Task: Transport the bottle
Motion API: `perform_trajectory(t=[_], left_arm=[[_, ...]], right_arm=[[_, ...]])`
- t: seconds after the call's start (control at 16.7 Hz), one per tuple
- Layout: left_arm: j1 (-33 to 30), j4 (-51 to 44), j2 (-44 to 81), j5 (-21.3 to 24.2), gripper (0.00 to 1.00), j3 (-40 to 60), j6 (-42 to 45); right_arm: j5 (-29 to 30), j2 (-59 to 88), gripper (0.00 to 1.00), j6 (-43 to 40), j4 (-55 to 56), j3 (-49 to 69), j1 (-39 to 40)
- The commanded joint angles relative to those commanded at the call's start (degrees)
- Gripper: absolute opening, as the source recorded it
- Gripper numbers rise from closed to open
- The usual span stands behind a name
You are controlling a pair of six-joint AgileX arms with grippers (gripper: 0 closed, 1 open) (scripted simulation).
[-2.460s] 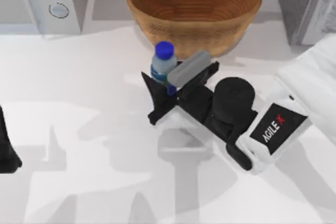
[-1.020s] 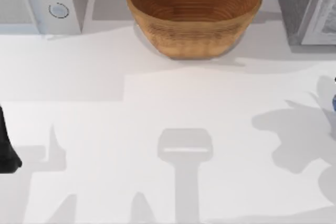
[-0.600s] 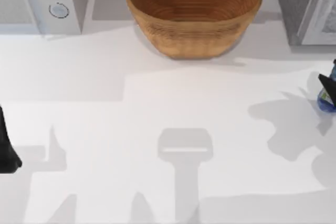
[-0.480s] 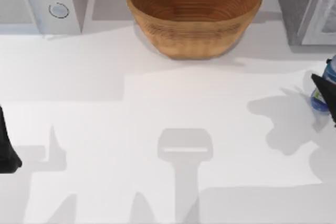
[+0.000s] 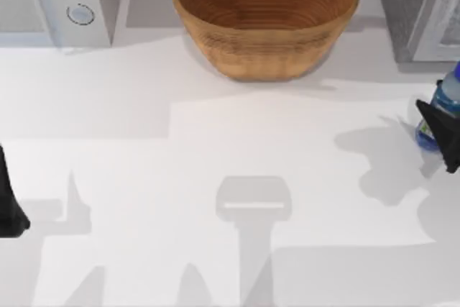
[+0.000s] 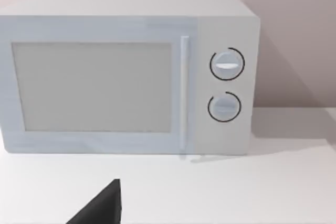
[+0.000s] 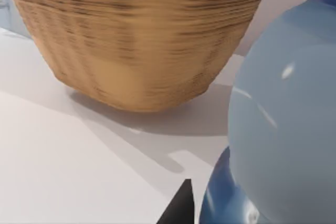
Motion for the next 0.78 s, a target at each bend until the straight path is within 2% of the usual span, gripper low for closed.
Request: perform_trajectory(t=[0.66, 0.78], left_arm=[[0.0, 0.0, 0.0, 0.0, 1.0, 0.0, 0.0], [0.0, 0.0, 0.0, 0.0, 1.0, 0.0, 0.0]], right_arm=[[0.0, 0.0, 0.98, 0.0, 0.0, 0.0, 0.0], [0.0, 0.0, 1.0, 0.0, 0.0, 0.0, 0.0]])
